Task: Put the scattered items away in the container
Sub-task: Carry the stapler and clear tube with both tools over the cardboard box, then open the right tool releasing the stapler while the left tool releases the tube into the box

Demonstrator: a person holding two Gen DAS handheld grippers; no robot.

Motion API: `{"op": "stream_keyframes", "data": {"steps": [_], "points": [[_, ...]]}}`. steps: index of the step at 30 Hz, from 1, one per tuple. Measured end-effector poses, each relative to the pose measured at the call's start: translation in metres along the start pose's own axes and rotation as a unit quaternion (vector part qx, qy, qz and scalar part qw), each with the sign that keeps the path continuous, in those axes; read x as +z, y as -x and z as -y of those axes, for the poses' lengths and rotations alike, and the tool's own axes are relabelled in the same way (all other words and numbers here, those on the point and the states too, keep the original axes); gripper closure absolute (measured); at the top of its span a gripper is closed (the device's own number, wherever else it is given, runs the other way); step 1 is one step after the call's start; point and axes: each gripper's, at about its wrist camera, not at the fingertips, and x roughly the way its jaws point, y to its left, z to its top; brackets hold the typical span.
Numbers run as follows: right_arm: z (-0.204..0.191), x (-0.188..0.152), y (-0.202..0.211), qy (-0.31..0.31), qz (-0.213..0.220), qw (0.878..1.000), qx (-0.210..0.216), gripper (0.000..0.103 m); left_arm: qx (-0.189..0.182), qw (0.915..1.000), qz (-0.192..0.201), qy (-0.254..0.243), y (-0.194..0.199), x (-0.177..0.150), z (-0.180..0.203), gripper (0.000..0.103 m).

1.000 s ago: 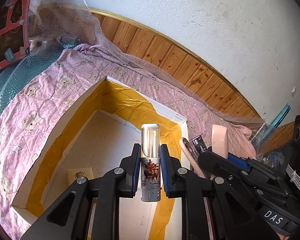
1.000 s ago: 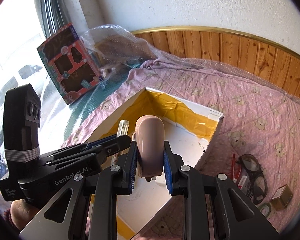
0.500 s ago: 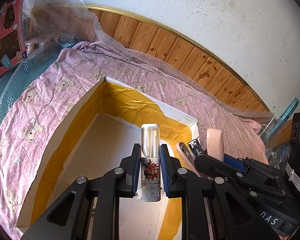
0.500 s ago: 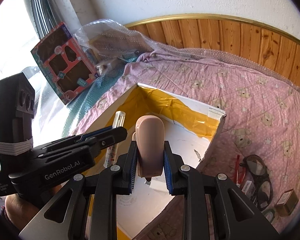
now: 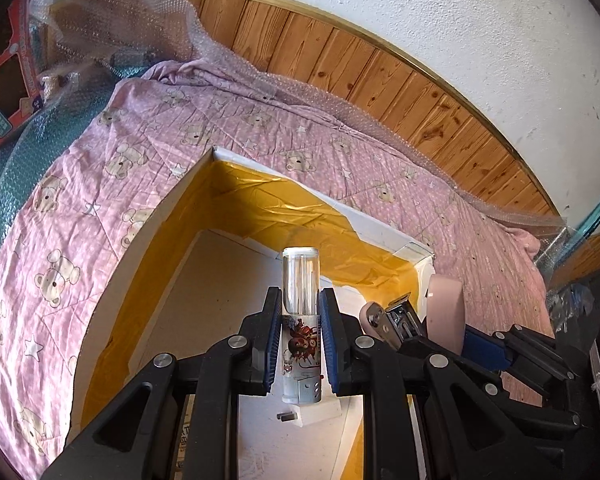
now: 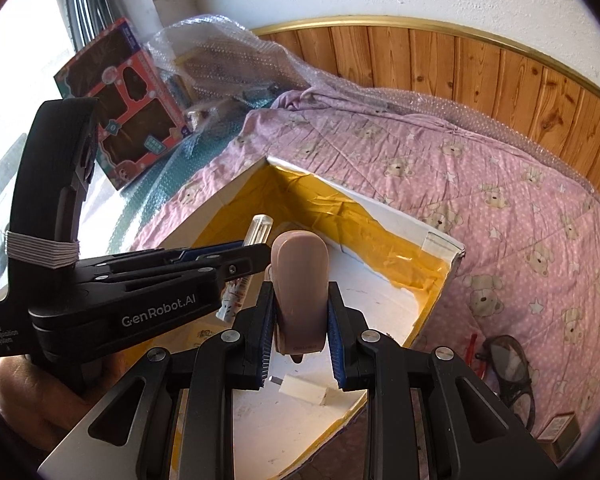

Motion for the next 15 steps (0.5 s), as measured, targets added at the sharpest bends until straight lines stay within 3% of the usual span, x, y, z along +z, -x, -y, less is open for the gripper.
{"op": "stream_keyframes", "data": {"steps": [15], "points": [[0.008,0.008,-0.034,0.002,-0.033,0.999,-0.009,0.077,0.004,0.9994,-0.027,0.020,-0.025,0.003,-0.014,0.083]]}}
